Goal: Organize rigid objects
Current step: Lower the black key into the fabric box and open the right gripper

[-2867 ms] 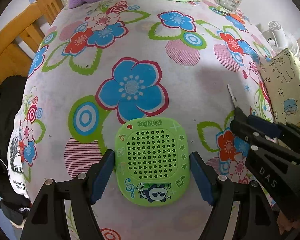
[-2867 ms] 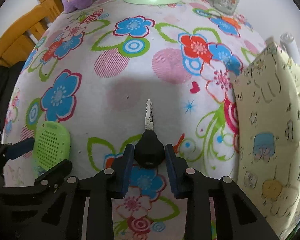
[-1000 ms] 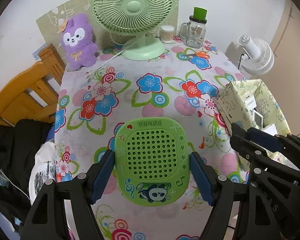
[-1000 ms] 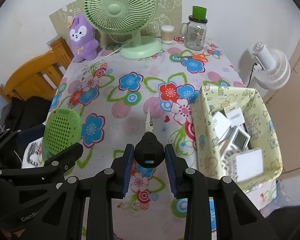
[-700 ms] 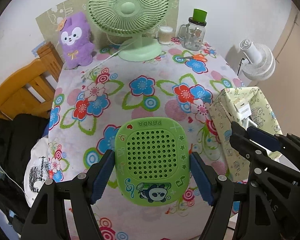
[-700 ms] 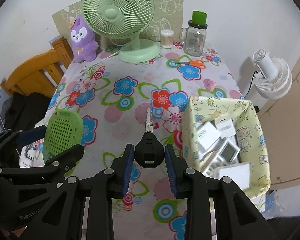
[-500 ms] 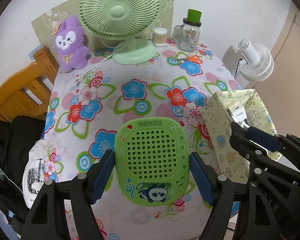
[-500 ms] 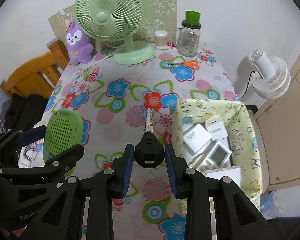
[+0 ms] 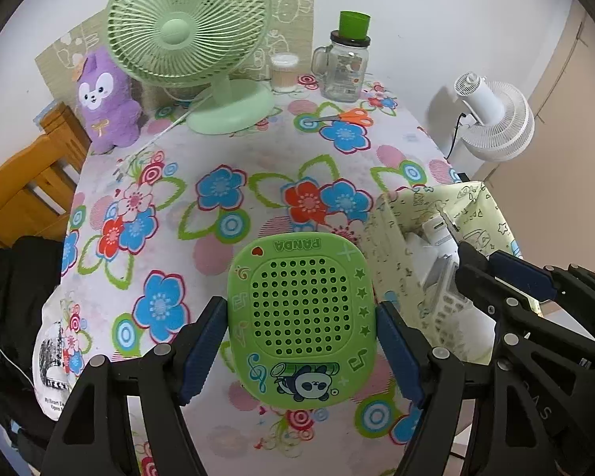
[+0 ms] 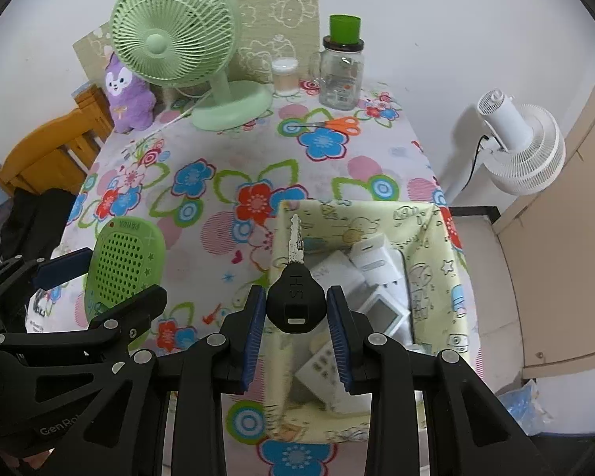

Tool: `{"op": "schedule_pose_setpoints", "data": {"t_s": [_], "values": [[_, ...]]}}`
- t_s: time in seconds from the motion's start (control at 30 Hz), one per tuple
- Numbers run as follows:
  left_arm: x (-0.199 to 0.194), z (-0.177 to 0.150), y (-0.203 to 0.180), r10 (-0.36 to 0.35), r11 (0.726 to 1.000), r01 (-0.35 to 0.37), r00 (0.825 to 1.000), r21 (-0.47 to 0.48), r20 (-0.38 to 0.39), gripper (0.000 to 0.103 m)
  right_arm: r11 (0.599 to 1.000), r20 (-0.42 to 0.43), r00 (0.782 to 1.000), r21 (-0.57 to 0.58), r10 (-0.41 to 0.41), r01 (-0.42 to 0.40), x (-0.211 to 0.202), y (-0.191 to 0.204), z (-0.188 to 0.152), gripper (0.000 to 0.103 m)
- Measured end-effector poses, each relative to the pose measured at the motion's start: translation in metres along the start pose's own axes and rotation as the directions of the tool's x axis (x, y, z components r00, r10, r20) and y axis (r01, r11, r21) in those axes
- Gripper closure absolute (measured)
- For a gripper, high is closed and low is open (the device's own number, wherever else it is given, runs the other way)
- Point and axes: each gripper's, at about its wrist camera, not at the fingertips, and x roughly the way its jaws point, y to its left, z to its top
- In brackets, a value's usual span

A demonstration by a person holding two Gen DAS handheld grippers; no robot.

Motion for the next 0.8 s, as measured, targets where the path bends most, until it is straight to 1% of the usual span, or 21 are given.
{"op": "schedule_pose_setpoints", "data": {"t_s": [0.17,0.37,0.8], "values": [[0.008,0.005,-0.014,0.002,1.0,-0.002,1.0,-0.006,-0.012,0.026,1.0,-0.015,1.0,-0.003,0.005,-0.005,0.006,-0.016,0.003,0.069],[0.019,0.008,-0.024,0.016,0.999,-0.017,0.999,-0.032,-0.036,0.026,0.999,-0.052,0.998,-0.013,0.03,-0.031,0.018,-0.03,0.006,0.069],[0.045,0.013,-0.023,0.062,0.994,-0.069,0.994,-0.08,-0.091,0.026,0.994,-0.145,0.986,-0.061,0.082,-0.091,0.056,-0.035,0.018,0.069]]}}
